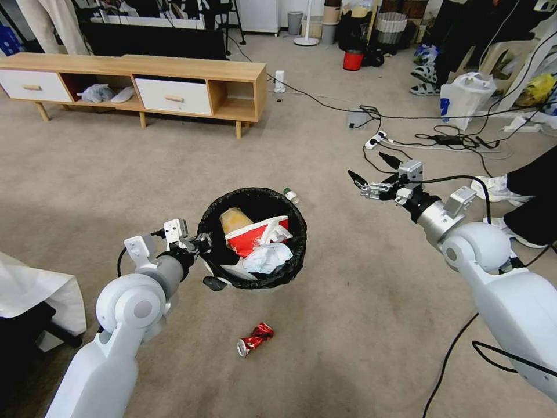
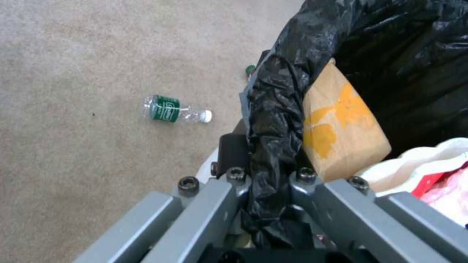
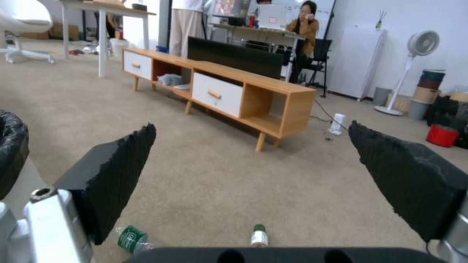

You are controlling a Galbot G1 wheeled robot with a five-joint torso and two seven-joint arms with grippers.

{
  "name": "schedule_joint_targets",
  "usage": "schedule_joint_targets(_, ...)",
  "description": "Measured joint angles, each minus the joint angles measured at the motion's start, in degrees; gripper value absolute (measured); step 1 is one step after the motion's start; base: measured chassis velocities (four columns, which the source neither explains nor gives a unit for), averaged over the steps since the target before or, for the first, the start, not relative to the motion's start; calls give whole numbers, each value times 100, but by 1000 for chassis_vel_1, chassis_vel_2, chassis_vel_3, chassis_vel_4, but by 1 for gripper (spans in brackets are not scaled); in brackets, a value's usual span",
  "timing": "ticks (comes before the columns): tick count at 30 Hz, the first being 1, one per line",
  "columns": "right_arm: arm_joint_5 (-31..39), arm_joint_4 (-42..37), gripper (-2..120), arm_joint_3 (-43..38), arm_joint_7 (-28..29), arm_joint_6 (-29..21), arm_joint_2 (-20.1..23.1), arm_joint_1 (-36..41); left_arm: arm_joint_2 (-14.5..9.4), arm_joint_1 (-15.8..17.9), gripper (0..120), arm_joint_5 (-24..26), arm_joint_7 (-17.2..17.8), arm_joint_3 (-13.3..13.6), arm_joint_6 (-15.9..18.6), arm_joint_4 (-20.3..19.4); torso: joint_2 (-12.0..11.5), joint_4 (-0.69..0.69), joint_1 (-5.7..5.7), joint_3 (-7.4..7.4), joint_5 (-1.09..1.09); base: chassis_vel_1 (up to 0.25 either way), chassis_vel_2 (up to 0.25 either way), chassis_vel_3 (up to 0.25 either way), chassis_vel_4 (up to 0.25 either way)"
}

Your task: Pick up the trash bin and place the garbage on the floor into it.

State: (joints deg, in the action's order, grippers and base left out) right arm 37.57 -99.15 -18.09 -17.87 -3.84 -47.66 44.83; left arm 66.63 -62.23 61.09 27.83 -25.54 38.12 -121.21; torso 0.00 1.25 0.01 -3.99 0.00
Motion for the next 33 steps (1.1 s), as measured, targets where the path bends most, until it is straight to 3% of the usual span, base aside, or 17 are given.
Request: schedule_joint_targets(33,39,1,100,19,5,-14,-4,-11,5,-9,3,-1,3,13,0,-7,1,0,0,0,0,0,0,0,0)
